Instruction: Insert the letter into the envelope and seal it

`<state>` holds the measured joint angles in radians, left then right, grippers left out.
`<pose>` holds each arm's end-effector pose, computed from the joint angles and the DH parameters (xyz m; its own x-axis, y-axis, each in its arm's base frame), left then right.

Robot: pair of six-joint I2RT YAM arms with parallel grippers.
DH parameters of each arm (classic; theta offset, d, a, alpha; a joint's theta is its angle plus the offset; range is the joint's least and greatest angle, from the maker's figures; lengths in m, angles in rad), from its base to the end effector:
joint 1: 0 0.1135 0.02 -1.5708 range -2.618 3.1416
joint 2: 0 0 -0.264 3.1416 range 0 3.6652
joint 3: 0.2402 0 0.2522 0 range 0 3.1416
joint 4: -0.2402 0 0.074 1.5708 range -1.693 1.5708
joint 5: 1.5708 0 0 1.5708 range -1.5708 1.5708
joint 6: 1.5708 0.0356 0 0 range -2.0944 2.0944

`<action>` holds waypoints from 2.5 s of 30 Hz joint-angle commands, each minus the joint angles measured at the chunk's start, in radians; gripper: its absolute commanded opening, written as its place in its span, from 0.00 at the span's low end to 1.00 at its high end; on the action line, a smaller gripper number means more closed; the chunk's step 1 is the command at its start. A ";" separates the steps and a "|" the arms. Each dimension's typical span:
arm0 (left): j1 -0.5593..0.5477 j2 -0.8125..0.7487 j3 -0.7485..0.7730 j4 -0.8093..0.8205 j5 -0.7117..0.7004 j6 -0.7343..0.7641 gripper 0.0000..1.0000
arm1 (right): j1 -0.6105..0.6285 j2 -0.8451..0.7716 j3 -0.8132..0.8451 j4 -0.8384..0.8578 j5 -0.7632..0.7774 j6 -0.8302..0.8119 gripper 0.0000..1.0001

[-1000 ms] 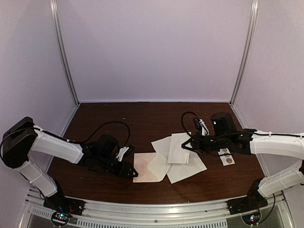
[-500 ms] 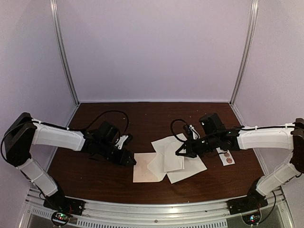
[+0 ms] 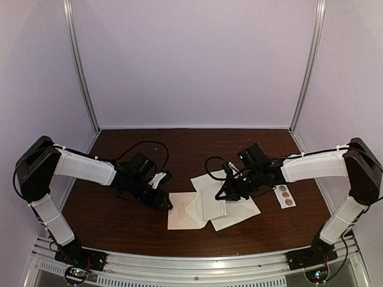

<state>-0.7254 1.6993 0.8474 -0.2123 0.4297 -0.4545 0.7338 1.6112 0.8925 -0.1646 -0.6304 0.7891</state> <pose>0.2235 -0.2180 0.1375 -0.9190 0.2815 -0.2760 0.3906 0.7453 -0.5403 0.2234 0.2297 0.1817 -0.9854 -0.1166 -0.1237 -0.1695 0.6135 0.7713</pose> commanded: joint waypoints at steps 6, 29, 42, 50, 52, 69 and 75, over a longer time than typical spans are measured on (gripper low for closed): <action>0.006 0.034 0.023 0.010 0.061 0.033 0.45 | 0.004 0.081 0.034 -0.006 -0.015 -0.002 0.00; 0.006 0.069 0.026 0.010 0.110 0.034 0.44 | 0.025 0.179 0.074 -0.015 0.012 -0.010 0.00; 0.006 0.080 0.026 0.011 0.118 0.034 0.43 | 0.043 0.213 0.093 0.009 0.011 0.004 0.00; 0.006 0.087 0.027 0.010 0.124 0.034 0.43 | 0.056 0.242 0.117 0.028 0.004 0.014 0.00; 0.006 0.087 0.028 0.011 0.125 0.034 0.43 | 0.061 0.249 0.125 0.030 0.003 0.015 0.00; 0.004 0.095 0.031 0.013 0.144 0.036 0.43 | 0.110 0.298 0.156 0.105 0.008 0.078 0.00; 0.003 0.097 0.030 0.016 0.151 0.034 0.43 | 0.119 0.295 0.127 0.199 0.025 0.151 0.00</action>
<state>-0.7254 1.7691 0.8734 -0.1909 0.5735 -0.4351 0.8425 1.9003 1.0286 -0.0635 -0.6285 0.8806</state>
